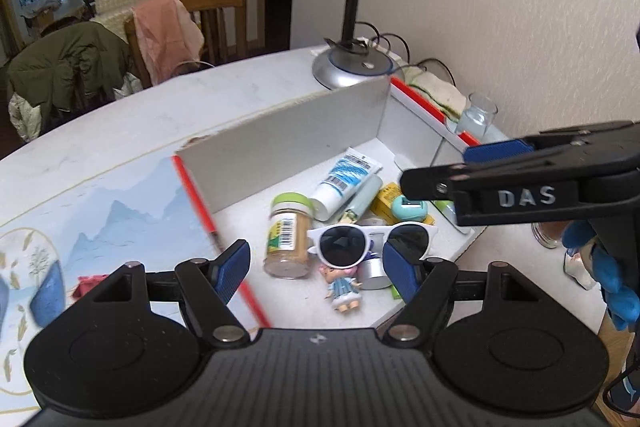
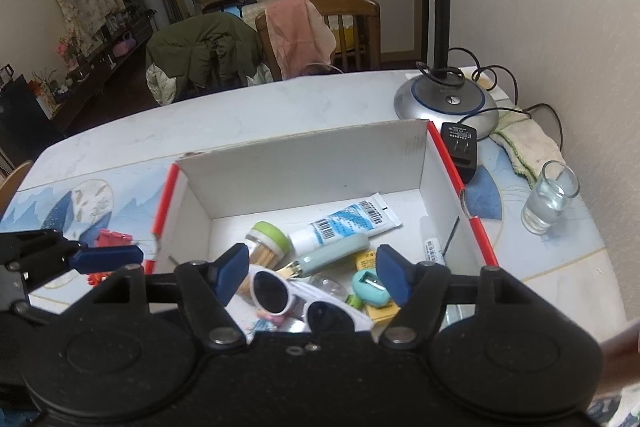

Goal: Organize rigid objects
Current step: 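Withdraw both tools from the box back toward the mat, then grasp the pink binder clip with right tool while left tool approaches horse keychain, then grasp the orange horse keychain with the left tool, then carry keychain and binder clip into the red box and open both tools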

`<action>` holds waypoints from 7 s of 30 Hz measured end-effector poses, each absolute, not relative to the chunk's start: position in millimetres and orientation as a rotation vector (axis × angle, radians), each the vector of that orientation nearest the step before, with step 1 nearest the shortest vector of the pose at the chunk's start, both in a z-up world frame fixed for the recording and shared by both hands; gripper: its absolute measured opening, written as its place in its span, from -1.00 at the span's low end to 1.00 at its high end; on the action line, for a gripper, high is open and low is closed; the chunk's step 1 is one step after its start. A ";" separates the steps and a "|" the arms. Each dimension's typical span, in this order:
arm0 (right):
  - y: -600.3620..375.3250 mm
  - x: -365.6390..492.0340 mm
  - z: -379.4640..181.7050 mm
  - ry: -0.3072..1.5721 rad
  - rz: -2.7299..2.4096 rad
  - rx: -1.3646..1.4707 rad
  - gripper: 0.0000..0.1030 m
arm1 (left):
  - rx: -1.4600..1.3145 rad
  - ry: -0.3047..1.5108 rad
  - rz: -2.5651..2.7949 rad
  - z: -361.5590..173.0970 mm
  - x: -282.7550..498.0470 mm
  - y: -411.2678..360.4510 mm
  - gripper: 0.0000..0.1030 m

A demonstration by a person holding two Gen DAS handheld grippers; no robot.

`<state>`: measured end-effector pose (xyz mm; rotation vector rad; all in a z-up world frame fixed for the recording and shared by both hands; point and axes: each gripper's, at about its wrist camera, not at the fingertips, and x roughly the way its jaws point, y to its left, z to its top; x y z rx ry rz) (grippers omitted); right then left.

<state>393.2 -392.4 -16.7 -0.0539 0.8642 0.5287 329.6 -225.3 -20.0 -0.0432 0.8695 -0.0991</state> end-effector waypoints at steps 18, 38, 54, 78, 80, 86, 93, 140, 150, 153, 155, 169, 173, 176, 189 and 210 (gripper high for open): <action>-362.3 309.4 8.8 0.760 0.571 0.006 0.70 | -0.092 0.764 -0.047 4.0 254.9 -144.4 0.57; -278.7 260.7 5.6 0.716 0.634 0.030 0.99 | -0.116 0.701 -0.018 2.4 200.2 -37.5 1.00; -199.6 278.0 -30.8 0.839 0.593 -0.008 0.99 | -0.217 0.792 0.071 -80.4 206.7 32.6 1.00; -121.4 345.5 -101.3 0.994 0.617 -0.148 0.74 | -0.165 0.840 0.026 -155.6 259.0 18.3 1.00; -115.9 350.3 -108.3 1.005 0.621 -0.168 0.70 | -0.153 0.835 0.022 -157.5 261.1 16.1 1.00; -101.3 358.1 -125.1 1.017 0.638 -0.206 0.53 | -0.114 0.820 0.027 -162.1 265.7 11.5 0.98; -88.3 360.8 -133.5 1.001 0.660 -0.246 0.39 | -0.091 0.809 0.024 -164.3 268.3 6.5 0.81; -135.1 325.9 -83.4 0.915 0.569 -0.221 -0.14 | -0.125 0.773 0.004 -132.9 241.3 16.6 -0.62; -176.3 292.7 -47.6 0.872 0.556 -0.162 -0.14 | -0.130 0.777 0.013 -116.1 222.3 21.7 -0.83; -188.3 283.3 -43.5 0.869 0.556 -0.137 -0.14 | -0.148 0.778 -0.002 -112.5 211.5 25.1 -0.83; -195.8 277.0 -43.3 0.872 0.559 -0.122 -0.14 | -0.158 0.794 -0.013 -113.4 208.2 25.5 -0.78; -234.0 242.4 -41.8 0.882 0.517 -0.105 -0.14 | -0.121 0.835 -0.012 -137.2 210.2 5.5 0.41; -242.4 239.9 -42.6 0.886 0.502 -0.103 -0.14 | -0.093 0.831 0.040 -147.1 215.1 -4.0 0.41; -246.8 238.7 -43.3 0.888 0.498 -0.103 -0.14 | -0.077 0.822 0.070 -151.1 218.9 -8.8 0.41; -258.6 243.6 -46.6 0.898 0.505 -0.101 -0.14 | -0.062 0.830 0.139 -159.0 230.1 -17.0 -0.10; -294.8 272.0 -25.5 0.834 0.560 -0.099 -0.14 | -0.111 0.768 0.154 -107.9 214.1 -35.2 -0.29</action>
